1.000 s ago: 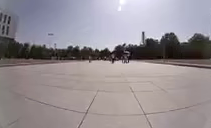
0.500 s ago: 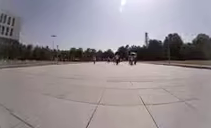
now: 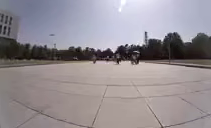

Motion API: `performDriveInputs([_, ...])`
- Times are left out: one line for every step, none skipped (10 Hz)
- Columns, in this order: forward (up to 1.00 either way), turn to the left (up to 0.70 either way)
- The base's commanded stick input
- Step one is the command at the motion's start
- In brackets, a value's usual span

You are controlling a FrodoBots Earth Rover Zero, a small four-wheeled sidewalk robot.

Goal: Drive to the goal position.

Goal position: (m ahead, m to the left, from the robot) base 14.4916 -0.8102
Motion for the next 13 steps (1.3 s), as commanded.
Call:
performDriveInputs([1.00, 0.00])
performDriveInputs([1.00, 0.00])
performDriveInputs([1.00, 0.00])
performDriveInputs([1.00, 0.00])
performDriveInputs([1.00, 0.00])
performDriveInputs([1.00, 0.00])
performDriveInputs([1.00, 0.12])
performDriveInputs([1.00, 0.24])
performDriveInputs([1.00, 0.22])
performDriveInputs([1.00, 0.00])
performDriveInputs([1.00, 0.00])
performDriveInputs([1.00, 0.00])
performDriveInputs([1.00, 0.00])
